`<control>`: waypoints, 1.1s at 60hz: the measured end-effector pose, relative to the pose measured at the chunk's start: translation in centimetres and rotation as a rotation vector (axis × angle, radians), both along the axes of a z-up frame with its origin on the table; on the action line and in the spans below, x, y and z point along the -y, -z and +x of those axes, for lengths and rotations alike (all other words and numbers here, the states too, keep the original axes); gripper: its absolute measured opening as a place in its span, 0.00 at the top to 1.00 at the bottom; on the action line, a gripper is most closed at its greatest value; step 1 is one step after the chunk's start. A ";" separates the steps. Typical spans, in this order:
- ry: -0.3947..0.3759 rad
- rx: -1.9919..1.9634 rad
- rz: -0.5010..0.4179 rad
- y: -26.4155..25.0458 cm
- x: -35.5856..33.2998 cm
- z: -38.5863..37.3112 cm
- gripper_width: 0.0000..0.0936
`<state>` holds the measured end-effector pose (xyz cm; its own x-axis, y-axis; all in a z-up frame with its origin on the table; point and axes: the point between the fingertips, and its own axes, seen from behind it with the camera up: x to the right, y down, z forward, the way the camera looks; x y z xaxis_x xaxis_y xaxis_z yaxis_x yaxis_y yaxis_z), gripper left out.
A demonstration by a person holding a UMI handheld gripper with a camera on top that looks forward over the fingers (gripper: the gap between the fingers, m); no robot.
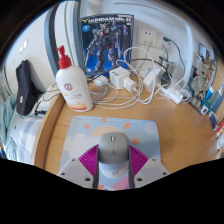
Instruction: Arrange mouse
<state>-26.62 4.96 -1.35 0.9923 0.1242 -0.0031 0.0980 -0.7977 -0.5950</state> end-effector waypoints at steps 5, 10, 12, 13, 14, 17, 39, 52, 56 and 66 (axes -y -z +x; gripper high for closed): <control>0.011 -0.011 -0.012 0.2 0.0 -0.2 0.49; 0.024 -0.022 -0.038 0.1 0.5 -0.2 0.32; 0.029 -0.015 -0.033 -0.4 0.6 0.1 0.18; 0.028 -0.010 -0.029 -0.7 0.6 0.2 0.12; 0.027 -0.006 -0.022 -1.1 0.6 0.3 0.05; 0.023 0.000 -0.001 -2.5 0.7 0.6 0.08; 0.016 -0.066 0.230 -22.0 2.0 7.5 0.08; 0.055 -0.047 0.328 -28.4 5.3 16.4 0.08; 0.057 -0.030 0.333 -29.1 6.7 18.8 0.09; 0.059 -0.022 0.342 -29.7 10.0 23.5 0.09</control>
